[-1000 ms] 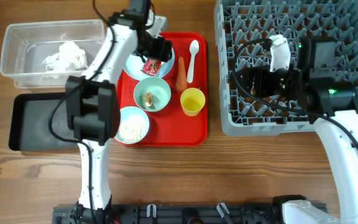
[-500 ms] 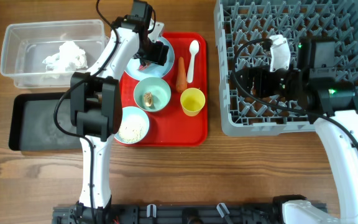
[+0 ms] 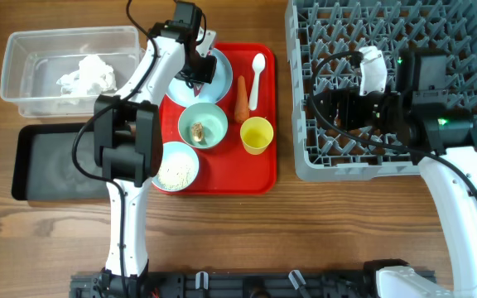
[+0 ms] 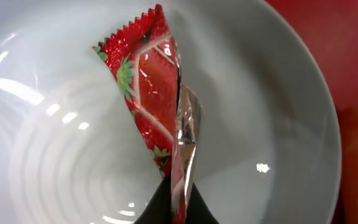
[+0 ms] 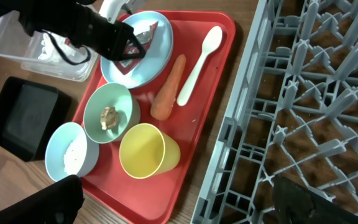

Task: Sort waste into correct bins and load items into the dishwasher rack
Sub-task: 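Carry the red wrapper into the clear plastic bin and release it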

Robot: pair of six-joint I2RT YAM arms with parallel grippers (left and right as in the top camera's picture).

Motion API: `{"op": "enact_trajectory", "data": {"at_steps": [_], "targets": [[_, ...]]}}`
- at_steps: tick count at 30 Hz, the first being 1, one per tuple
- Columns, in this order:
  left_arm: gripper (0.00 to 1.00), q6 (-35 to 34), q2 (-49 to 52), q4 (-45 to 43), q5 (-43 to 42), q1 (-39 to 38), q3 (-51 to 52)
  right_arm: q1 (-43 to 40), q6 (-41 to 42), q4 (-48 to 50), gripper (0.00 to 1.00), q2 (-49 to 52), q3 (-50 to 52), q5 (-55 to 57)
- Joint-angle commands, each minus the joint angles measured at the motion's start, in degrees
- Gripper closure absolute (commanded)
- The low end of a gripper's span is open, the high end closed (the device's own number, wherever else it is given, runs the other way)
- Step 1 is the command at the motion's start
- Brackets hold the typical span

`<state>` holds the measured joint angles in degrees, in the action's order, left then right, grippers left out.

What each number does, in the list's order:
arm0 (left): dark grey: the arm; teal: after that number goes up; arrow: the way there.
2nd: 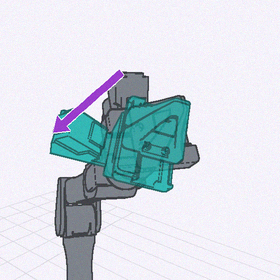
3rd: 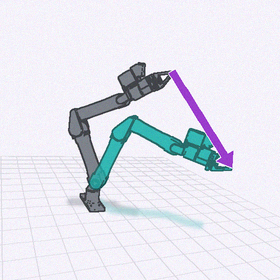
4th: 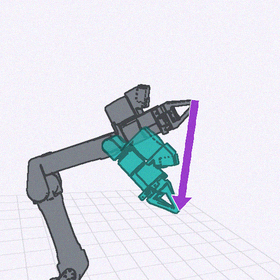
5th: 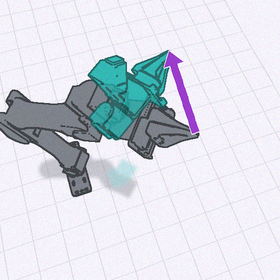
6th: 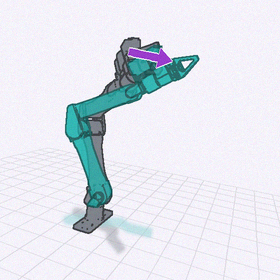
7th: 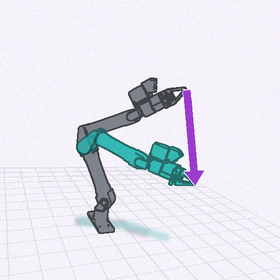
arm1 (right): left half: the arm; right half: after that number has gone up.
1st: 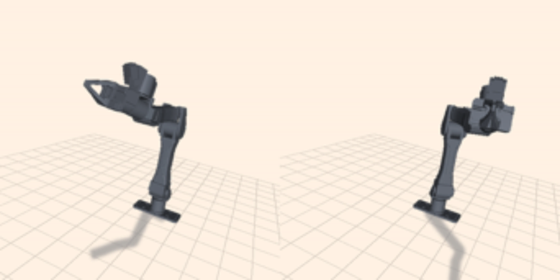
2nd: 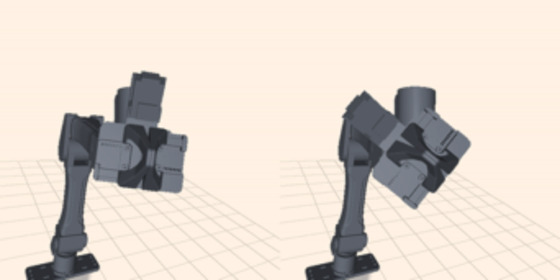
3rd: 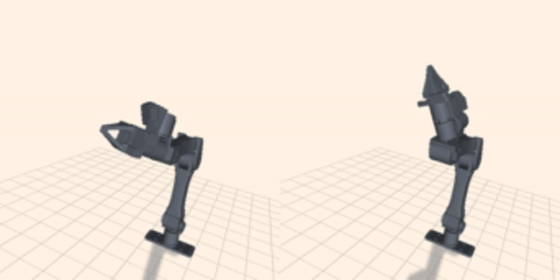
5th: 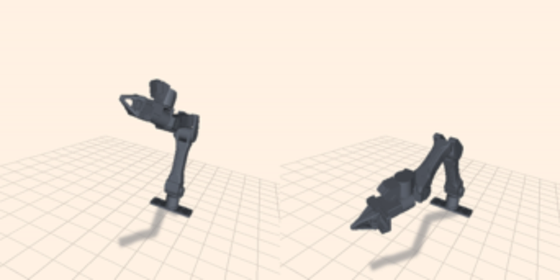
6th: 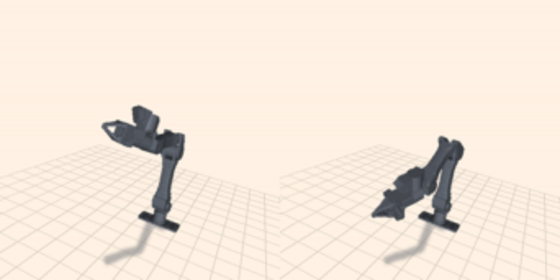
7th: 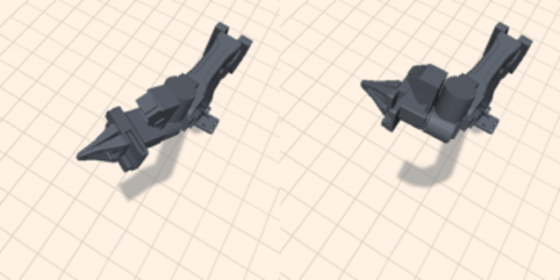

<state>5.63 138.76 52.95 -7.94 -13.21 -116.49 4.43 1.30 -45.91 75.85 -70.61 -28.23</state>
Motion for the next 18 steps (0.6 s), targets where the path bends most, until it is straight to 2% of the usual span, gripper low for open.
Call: {"op": "enact_trajectory", "data": {"at_steps": [1,5,11,12,13,14,16,18], "targets": [[0.96,-5.20,-9.29,1.68,3.23,1.42,-2.69,0.22,0.22,0.04,0.00,0.57,-1.05,0.42],[0.96,-11.80,-17.14,4.37,12.24,7.02,-2.69,0.22,0.22,0.02,0.00,0.57,-1.05,0.61],[0.96,-19.78,-14.86,8.20,12.52,16.94,-2.60,0.22,0.26,0.00,0.00,0.57,-1.05,1.27],[0.88,-20.74,-13.97,8.24,12.31,18.21,-2.60,0.22,0.22,0.02,0.00,0.57,-1.05,1.31],[0.73,-21.35,-13.14,8.48,10.99,19.19,-2.60,0.22,0.20,0.02,0.00,0.57,-1.05,1.49],[0.47,-21.33,-12.37,8.98,8.83,19.87,-2.56,0.22,0.20,0.00,0.00,0.57,-1.05,1.49],[0.16,-21.31,-11.45,9.75,7.54,20.26,-2.56,0.22,0.22,0.00,0.00,0.57,-1.05,1.49],[0.02,-21.27,-11.34,9.07,7.58,20.20,-2.58,0.22,0.22,0.00,0.00,0.57,-1.05,1.49]]}}
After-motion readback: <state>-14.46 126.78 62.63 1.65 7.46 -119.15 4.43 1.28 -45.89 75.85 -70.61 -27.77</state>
